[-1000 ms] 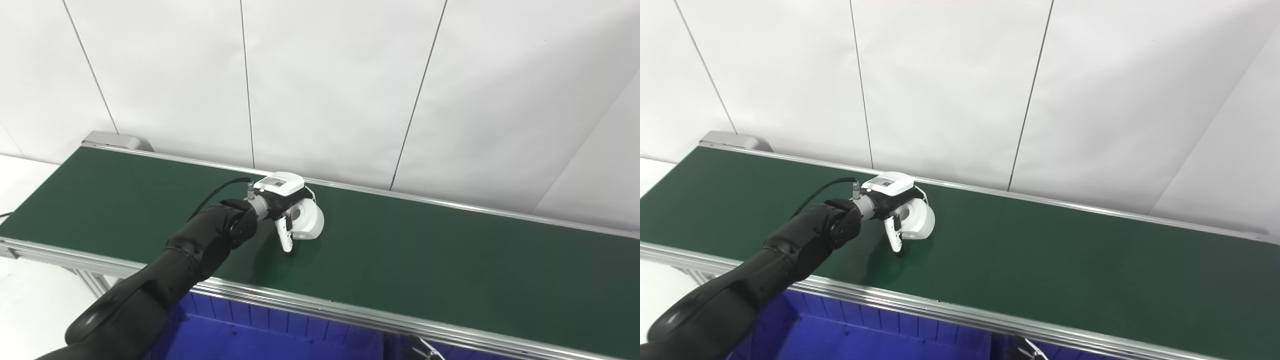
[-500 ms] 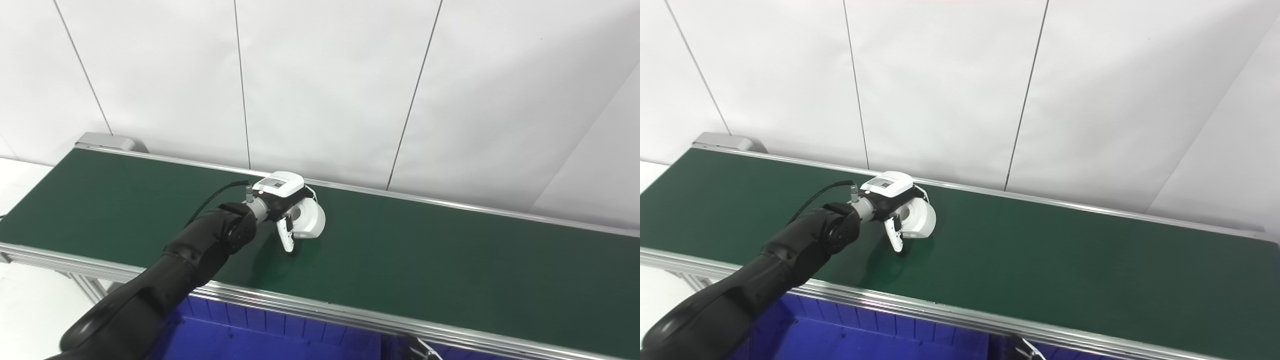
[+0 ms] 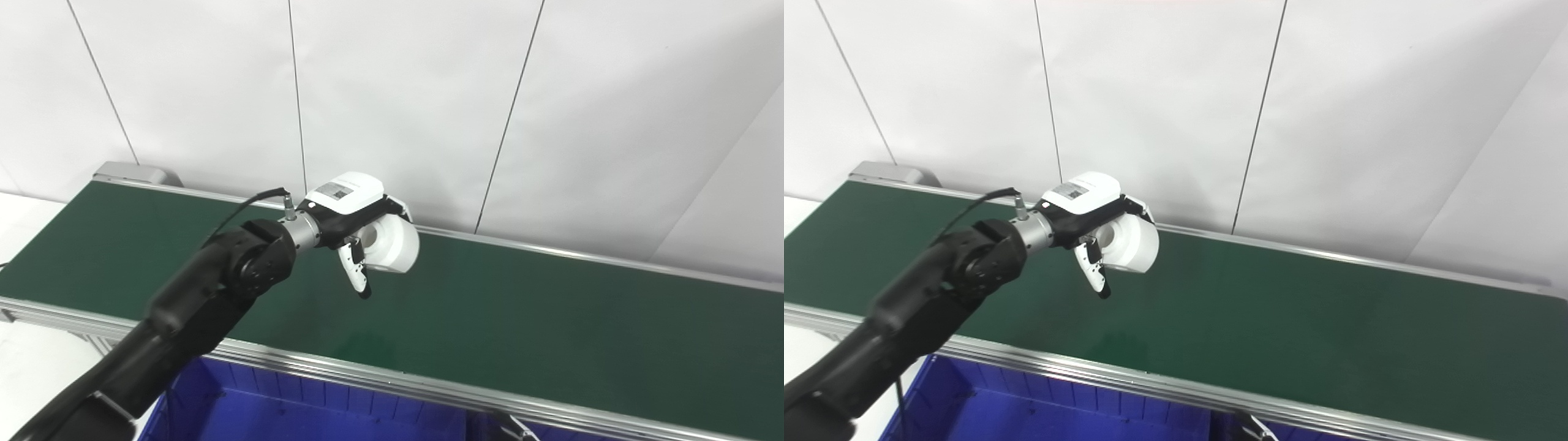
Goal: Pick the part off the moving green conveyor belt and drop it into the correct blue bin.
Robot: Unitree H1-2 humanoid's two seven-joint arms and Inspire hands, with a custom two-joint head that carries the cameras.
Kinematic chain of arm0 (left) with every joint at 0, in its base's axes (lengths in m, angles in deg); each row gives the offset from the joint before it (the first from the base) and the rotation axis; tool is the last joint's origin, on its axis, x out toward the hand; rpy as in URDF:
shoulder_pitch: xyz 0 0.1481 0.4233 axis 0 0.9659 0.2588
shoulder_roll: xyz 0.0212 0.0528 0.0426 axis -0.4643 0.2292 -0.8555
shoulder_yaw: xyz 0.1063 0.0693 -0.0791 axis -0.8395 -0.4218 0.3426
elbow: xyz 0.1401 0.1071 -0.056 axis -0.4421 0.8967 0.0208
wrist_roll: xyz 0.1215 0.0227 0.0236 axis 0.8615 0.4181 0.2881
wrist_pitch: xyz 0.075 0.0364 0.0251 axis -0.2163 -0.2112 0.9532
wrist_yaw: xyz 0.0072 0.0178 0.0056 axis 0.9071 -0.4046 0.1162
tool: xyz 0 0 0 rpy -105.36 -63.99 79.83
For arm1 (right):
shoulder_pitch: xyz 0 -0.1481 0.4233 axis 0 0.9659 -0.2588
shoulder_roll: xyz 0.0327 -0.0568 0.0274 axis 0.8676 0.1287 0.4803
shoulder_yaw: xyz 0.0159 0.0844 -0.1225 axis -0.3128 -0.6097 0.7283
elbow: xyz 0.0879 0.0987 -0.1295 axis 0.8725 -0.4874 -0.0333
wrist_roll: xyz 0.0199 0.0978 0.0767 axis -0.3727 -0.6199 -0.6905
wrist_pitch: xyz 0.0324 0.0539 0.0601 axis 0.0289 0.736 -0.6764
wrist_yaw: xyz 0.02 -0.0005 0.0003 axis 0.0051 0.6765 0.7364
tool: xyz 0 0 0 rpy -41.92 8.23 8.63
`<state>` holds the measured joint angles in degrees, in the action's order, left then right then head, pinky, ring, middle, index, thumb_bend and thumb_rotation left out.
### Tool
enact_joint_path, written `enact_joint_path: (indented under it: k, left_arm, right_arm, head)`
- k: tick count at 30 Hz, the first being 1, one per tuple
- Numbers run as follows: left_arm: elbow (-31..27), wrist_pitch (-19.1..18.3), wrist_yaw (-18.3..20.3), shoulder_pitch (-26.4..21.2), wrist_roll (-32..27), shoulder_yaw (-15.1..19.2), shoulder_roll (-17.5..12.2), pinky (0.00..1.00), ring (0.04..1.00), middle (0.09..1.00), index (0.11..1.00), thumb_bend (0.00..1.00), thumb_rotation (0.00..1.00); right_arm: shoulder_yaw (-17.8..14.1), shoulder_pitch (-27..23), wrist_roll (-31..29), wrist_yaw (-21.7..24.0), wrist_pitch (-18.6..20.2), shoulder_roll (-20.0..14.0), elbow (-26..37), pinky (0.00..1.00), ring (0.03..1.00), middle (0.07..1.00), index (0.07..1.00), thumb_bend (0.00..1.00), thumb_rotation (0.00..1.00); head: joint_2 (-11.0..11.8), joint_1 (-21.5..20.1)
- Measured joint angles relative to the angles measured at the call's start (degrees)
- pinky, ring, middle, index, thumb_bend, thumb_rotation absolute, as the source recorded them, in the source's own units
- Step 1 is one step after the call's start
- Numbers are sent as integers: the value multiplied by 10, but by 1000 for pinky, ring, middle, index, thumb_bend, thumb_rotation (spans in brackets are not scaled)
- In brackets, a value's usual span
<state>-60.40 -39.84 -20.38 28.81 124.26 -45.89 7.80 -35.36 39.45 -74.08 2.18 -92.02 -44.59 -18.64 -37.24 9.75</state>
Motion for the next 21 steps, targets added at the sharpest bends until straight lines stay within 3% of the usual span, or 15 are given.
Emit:
enact_joint_path:
  k: [3,5,7,9,11,16,21]
  left_arm:
    - [-75,-15,39,27,1,-1,-1,394,456,497,480,522,0]
    - [-94,-16,49,50,5,-2,-1,385,450,493,483,522,0]
    - [-103,-12,52,78,8,-2,-1,364,430,481,492,521,0]
    - [-113,-8,52,110,11,-2,-1,369,433,482,493,521,0]
    - [-126,-7,55,141,20,-6,-1,348,415,471,501,520,0]
    - [-153,-2,59,214,43,-8,-4,309,371,438,510,519,0]
    - [-148,25,33,264,69,-7,-5,299,365,444,506,521,0]
  right_arm:
    - [2,-1,-10,12,0,-2,28,763,815,816,878,890,1000]
    - [2,-3,-13,15,2,-4,38,755,810,813,874,900,1000]
    - [-1,-2,-14,15,8,-11,53,748,802,808,865,909,1000]
    - [-4,-2,-16,15,17,-19,66,739,791,801,857,917,1000]
    - [-8,-3,-19,15,21,-23,72,735,783,794,850,927,1000]
    - [-7,-4,-23,16,50,-25,101,737,784,795,839,957,1000]
    - [-8,-5,-29,17,82,-28,116,740,788,793,840,963,1000]
  head:
    - [-24,13]
    - [-30,18]
    - [-55,29]
    - [-56,29]
    - [-80,36]
    - [-95,42]
    - [-105,55]
